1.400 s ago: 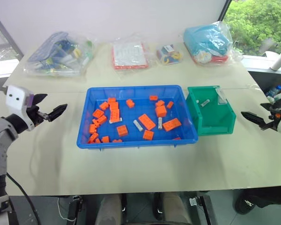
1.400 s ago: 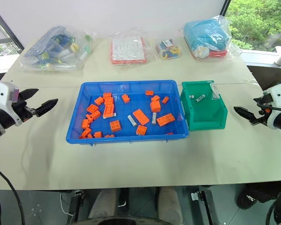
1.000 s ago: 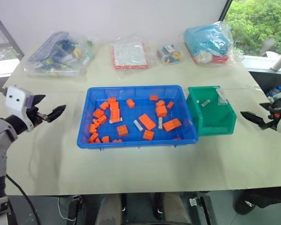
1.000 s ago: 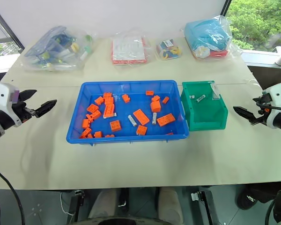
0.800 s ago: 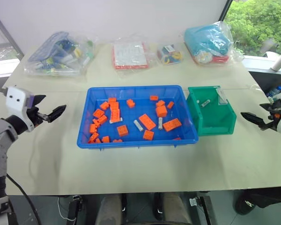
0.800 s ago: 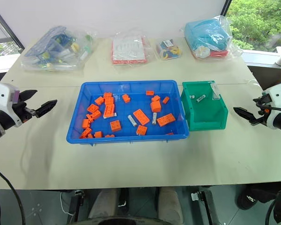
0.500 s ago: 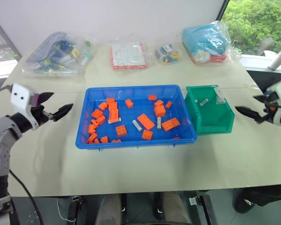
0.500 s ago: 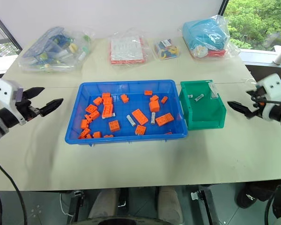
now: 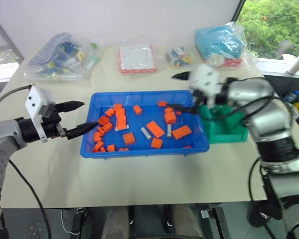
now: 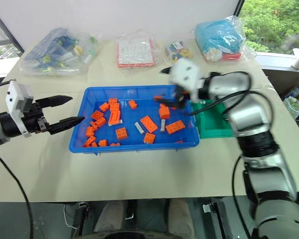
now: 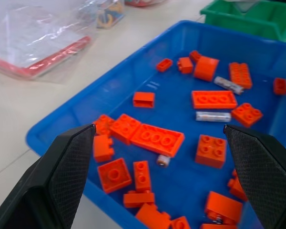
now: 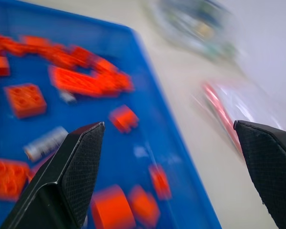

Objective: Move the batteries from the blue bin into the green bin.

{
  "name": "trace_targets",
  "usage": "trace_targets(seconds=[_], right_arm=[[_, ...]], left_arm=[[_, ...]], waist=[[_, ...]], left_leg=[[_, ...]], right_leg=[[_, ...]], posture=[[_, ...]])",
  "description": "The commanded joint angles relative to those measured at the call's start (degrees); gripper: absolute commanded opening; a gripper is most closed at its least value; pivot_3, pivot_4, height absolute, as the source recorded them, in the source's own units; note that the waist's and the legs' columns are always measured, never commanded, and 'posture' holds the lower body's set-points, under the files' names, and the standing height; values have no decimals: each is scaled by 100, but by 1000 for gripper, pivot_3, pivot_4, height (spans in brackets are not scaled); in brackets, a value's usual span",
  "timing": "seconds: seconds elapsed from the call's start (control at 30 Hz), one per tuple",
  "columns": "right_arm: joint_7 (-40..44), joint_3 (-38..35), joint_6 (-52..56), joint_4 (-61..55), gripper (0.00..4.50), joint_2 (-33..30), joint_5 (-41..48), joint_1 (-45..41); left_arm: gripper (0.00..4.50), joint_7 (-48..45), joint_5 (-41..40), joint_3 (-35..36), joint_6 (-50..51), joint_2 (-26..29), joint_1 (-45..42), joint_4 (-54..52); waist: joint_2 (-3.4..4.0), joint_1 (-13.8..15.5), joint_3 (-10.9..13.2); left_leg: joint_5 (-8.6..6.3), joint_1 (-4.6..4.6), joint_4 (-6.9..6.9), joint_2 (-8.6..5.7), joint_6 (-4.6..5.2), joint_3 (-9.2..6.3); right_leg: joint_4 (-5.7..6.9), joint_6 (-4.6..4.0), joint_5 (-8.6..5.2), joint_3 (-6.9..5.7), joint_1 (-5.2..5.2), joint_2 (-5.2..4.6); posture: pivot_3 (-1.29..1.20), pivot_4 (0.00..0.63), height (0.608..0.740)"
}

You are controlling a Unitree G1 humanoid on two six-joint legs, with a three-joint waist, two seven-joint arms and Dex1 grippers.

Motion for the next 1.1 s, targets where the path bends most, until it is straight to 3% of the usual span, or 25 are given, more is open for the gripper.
trace_targets(seconds=[0.03, 0.27, 0.53, 0.87, 1.0, 1.1], right_arm=[[-369, 691, -1087, 563, 4460, 622, -889, -395], [-631, 1550, -2363, 1843, 4460, 1577, -1773, -672], [-861, 1684, -2952, 3152, 4460, 2372, -2141, -939], [-1566, 1634, -3503, 4643, 4460, 2869, -2593, -1280], [-1532, 1575, -3633, 4780, 2827, 2899, -2577, -1294], [-1469, 1553, -3618, 4719, 1357, 2888, -2563, -1247]], left_arm=[[4500, -356, -57, -10, -107, 162, 218, -157], [4500, -459, 98, -5, -192, 257, 382, -272], [4500, -333, 49, 141, -133, 240, 604, -526], [4500, 46, -8, 231, -119, 108, 503, -481], [4500, 57, -107, 281, -66, 150, 463, -438], [4500, 4, -75, 209, -98, 190, 389, -345]], waist=[[0, -10, 0], [-4, -37, -1], [-4, -60, -1], [-4, -62, -2], [-4, -55, -2], [-4, -63, -2]], left_leg=[[0, -2, 2, -2, 0, 4], [5, 5, 14, -2, -9, 5], [14, 7, 10, 1, -23, -4], [18, 10, 8, 1, -30, -7], [20, 9, 8, 1, -34, -9], [20, 9, 8, 0, -34, -10]], right_leg=[[0, 0, 0, 0, 0, -3], [20, -1, 0, 1, 1, -3], [49, -2, -1, 1, -8, 1], [54, -3, -2, 0, -7, 2], [55, -3, -1, 0, -7, 2], [54, -4, -1, 0, -6, 2]], posture=[[0, 150, 737], [0, 150, 737], [0, 150, 737], [0, 150, 737], [0, 150, 737], [0, 150, 737]])
